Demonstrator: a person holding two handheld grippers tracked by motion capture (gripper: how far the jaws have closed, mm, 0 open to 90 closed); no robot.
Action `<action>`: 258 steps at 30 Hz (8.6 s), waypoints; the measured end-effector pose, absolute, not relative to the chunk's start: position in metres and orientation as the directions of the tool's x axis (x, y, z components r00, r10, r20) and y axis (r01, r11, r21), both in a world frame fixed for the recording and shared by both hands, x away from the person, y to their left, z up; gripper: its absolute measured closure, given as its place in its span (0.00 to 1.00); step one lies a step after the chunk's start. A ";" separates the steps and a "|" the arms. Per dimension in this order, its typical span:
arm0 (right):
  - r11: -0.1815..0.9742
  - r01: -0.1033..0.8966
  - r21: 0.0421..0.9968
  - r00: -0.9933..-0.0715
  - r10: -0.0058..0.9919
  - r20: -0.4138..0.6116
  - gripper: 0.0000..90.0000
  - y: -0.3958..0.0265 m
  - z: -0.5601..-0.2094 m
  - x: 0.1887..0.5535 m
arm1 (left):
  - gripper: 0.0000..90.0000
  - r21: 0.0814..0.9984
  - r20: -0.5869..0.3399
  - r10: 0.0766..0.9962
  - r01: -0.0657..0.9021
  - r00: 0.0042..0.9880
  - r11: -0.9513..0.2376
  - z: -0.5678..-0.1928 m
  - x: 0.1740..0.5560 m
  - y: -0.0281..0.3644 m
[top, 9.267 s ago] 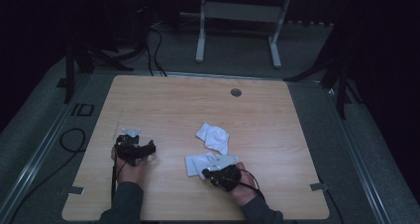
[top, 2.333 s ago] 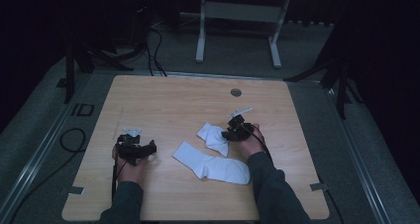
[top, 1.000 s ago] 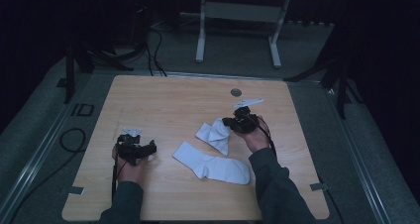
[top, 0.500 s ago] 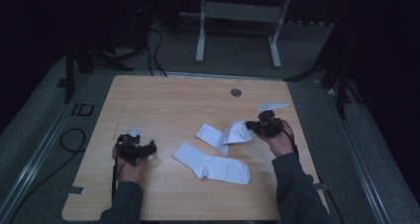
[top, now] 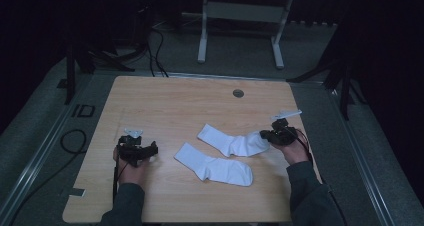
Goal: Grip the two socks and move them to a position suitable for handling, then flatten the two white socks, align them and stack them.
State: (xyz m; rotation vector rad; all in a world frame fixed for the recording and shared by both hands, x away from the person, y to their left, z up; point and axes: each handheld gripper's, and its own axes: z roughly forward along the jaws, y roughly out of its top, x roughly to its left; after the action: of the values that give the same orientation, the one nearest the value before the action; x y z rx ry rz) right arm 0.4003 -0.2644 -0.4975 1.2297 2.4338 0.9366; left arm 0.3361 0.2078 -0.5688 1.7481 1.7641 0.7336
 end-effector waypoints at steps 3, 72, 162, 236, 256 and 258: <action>0.446 0.629 0.637 -0.600 0.799 0.033 0.92 -0.265 -0.499 0.399 | 0.15 0.711 -0.003 1.000 0.703 -0.008 0.008 -0.569 0.336 0.208; 0.525 0.604 0.600 -0.678 0.734 0.042 0.73 -0.202 -0.546 0.396 | 0.15 0.710 0.000 1.000 0.704 -0.002 0.002 -0.569 0.337 0.208; 0.383 0.318 0.867 -0.789 0.614 0.018 0.93 -0.210 -0.387 0.327 | 0.15 0.710 -0.002 1.000 0.704 0.000 0.001 -0.569 0.337 0.207; 0.542 0.544 0.641 -0.778 0.611 0.143 0.82 -0.062 -0.546 0.341 | 0.99 0.778 0.028 0.864 0.532 0.503 -0.335 -0.546 0.300 0.116; 0.548 0.504 0.668 -0.786 0.612 0.091 0.66 -0.095 -0.521 0.331 | 0.99 0.716 0.009 0.875 0.608 0.484 -0.344 -0.556 0.309 0.114; 0.554 0.495 0.670 -0.783 0.618 0.068 0.69 -0.106 -0.518 0.328 | 0.99 0.715 0.007 0.876 0.610 0.483 -0.342 -0.556 0.309 0.114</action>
State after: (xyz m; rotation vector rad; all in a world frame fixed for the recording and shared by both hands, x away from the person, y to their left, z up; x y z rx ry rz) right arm 0.3278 -0.1055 -0.5181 0.9445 2.6114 1.0424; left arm 0.3086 0.1144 -0.5563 2.0754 1.2213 0.5218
